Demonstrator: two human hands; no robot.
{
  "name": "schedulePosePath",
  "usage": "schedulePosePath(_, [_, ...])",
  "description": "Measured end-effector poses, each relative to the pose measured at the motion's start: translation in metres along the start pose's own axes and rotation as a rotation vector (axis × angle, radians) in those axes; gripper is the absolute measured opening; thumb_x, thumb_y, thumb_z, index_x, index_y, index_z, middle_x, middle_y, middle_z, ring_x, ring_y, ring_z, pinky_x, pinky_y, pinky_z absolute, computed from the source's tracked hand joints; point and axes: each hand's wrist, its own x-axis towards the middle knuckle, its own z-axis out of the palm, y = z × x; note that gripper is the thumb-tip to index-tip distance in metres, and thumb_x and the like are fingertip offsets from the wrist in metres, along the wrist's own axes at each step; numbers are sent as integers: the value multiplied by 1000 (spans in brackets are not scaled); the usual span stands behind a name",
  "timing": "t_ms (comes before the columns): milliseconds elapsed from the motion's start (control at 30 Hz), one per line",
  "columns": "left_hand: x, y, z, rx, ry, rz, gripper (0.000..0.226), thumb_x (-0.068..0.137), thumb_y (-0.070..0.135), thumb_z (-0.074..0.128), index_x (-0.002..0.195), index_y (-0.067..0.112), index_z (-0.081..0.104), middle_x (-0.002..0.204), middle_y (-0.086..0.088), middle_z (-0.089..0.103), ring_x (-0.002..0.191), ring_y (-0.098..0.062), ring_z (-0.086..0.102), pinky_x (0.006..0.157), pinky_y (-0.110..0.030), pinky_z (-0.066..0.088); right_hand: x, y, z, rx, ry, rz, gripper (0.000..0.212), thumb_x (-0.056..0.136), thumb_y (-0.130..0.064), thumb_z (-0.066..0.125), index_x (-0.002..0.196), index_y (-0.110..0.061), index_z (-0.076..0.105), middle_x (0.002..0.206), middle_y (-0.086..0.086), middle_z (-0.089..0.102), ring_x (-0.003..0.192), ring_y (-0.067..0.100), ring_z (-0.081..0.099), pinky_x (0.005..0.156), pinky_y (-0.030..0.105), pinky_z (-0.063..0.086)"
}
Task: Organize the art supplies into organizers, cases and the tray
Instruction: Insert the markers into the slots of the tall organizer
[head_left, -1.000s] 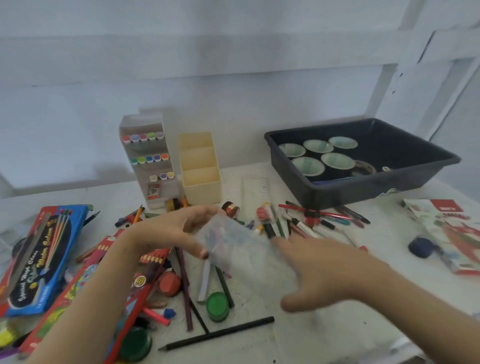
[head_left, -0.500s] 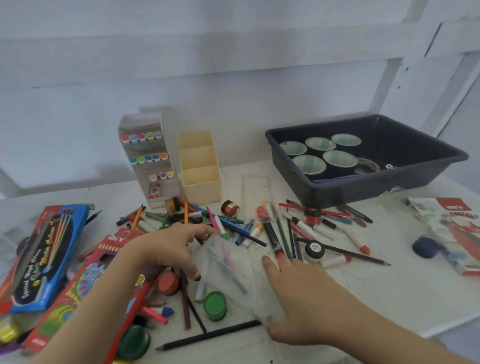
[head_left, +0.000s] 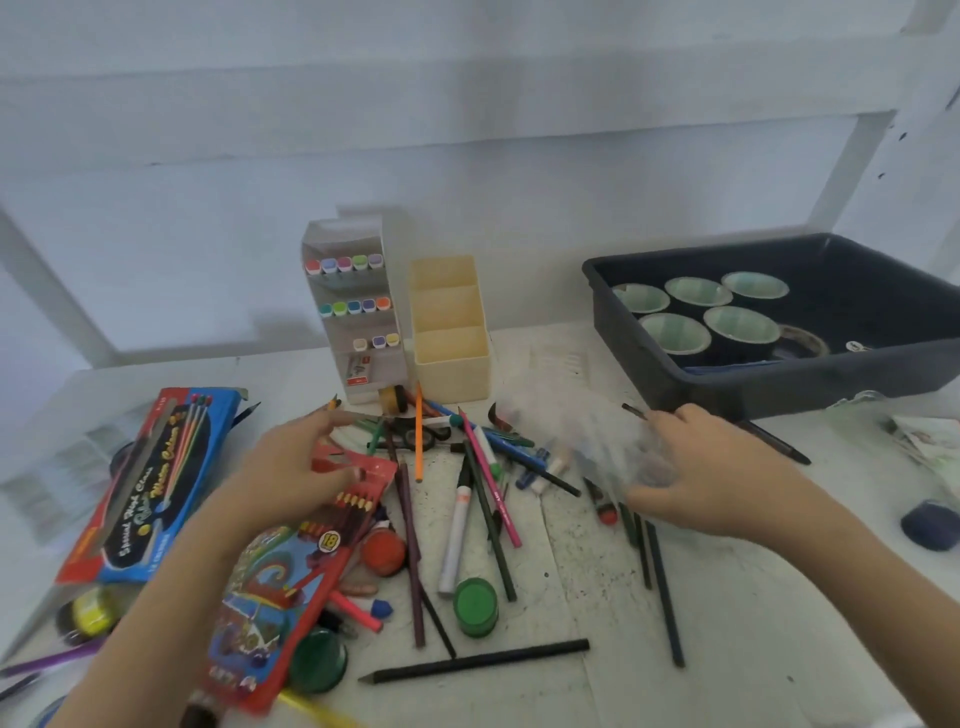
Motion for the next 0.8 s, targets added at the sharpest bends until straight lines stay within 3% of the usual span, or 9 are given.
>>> schedulePosePath(200, [-25, -22, 11, 87, -51, -116, 81, 77, 49, 68, 144, 25, 27, 142, -5, 39, 127, -22, 39, 108, -40, 34, 17, -12, 20, -67, -65, 99, 70, 80, -57, 56, 133, -15, 36, 125, 7, 43, 107, 20, 48, 84, 29, 45])
schedulePosePath(300, [-36, -27, 21, 204, -60, -156, 93, 76, 62, 62, 149, 33, 12, 158, -2, 5, 144, -26, 7, 115, -45, 16, 24, -33, 31, -196, 88, 53, 67, 85, -50, 50, 137, -13, 29, 133, 10, 41, 119, 27, 45, 98, 35, 41])
schedulePosePath(367, [-39, -29, 23, 173, -41, -151, 96, 75, 62, 63, 149, 36, 9, 158, -2, -3, 145, -26, 1, 117, -46, 15, 27, -52, 36, -206, 204, -61, 69, 86, -50, 47, 142, -17, 23, 134, 7, 40, 121, 25, 43, 101, 35, 38])
schedulePosePath(433, [-42, -30, 23, 120, -30, -124, 98, 71, 55, 70, 149, 36, 12, 158, -1, 4, 143, -25, 14, 115, -43, 24, 30, -72, 37, -51, 230, -190, 65, 87, -49, 48, 142, -24, 27, 128, 1, 44, 115, 18, 45, 96, 30, 39])
schedulePosePath(500, [-45, -32, 19, 55, -27, -103, 97, 65, 47, 71, 147, 34, 22, 150, 0, 31, 128, -18, 42, 103, -38, 42, 32, -98, 38, 164, 182, -300, 54, 88, -47, 51, 137, -27, 39, 118, -5, 50, 107, 11, 47, 88, 25, 41])
schedulePosePath(600, [-49, -26, 12, -7, 96, -59, 66, 67, 34, 66, 131, 29, 50, 113, 10, 64, 95, -6, 62, 84, -33, 54, 35, -132, 45, 438, 63, -359, 32, 89, -46, 52, 113, -25, 58, 95, -12, 59, 84, 3, 54, 71, 23, 44])
schedulePosePath(667, [-49, -20, 6, -77, 263, -30, 51, 71, 22, 66, 121, 25, 61, 95, 9, 69, 83, -9, 67, 80, -33, 56, 38, -156, 48, 665, -138, -295, 36, 91, -49, 49, 102, -18, 62, 88, -6, 66, 74, 9, 61, 59, 26, 50])
schedulePosePath(733, [-49, -11, 0, -142, 395, 22, 47, 70, 21, 64, 117, 25, 64, 90, 7, 72, 80, -11, 68, 79, -36, 57, 40, -177, 48, 916, -422, -174, 49, 92, -55, 44, 104, -11, 60, 90, 4, 71, 69, 19, 67, 47, 27, 50])
schedulePosePath(800, [-51, -3, -1, -195, 432, 85, 45, 73, 22, 61, 118, 27, 63, 91, 6, 72, 82, -10, 68, 77, -37, 57, 39, -192, 46, 1136, -589, -117, 48, 92, -54, 44, 104, -11, 60, 85, 7, 72, 68, 22, 68, 50, 29, 54])
